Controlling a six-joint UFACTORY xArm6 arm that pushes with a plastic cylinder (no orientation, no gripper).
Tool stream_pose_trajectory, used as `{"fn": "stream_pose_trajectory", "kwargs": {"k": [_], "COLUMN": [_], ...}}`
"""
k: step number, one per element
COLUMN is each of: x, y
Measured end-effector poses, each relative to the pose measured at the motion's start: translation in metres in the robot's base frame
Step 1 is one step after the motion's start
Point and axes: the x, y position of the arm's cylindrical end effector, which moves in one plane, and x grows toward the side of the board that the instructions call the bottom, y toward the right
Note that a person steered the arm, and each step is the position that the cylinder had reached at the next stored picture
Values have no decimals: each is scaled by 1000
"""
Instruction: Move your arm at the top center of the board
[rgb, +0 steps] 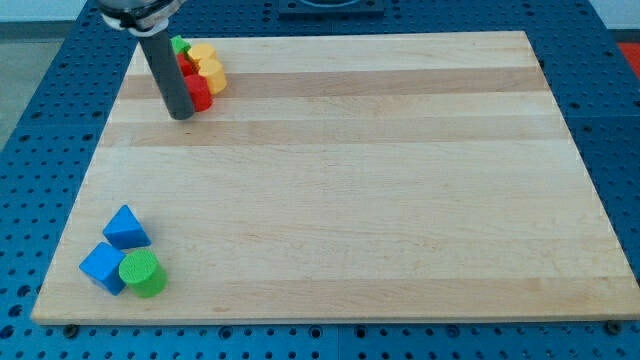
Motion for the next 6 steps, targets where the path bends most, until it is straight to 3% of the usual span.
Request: {"fn": "stream_pose_trajectory", "kwargs": {"k": [3, 4, 5, 6], "x": [9, 5, -24, -71], "y": [18, 75, 138, 146]}}
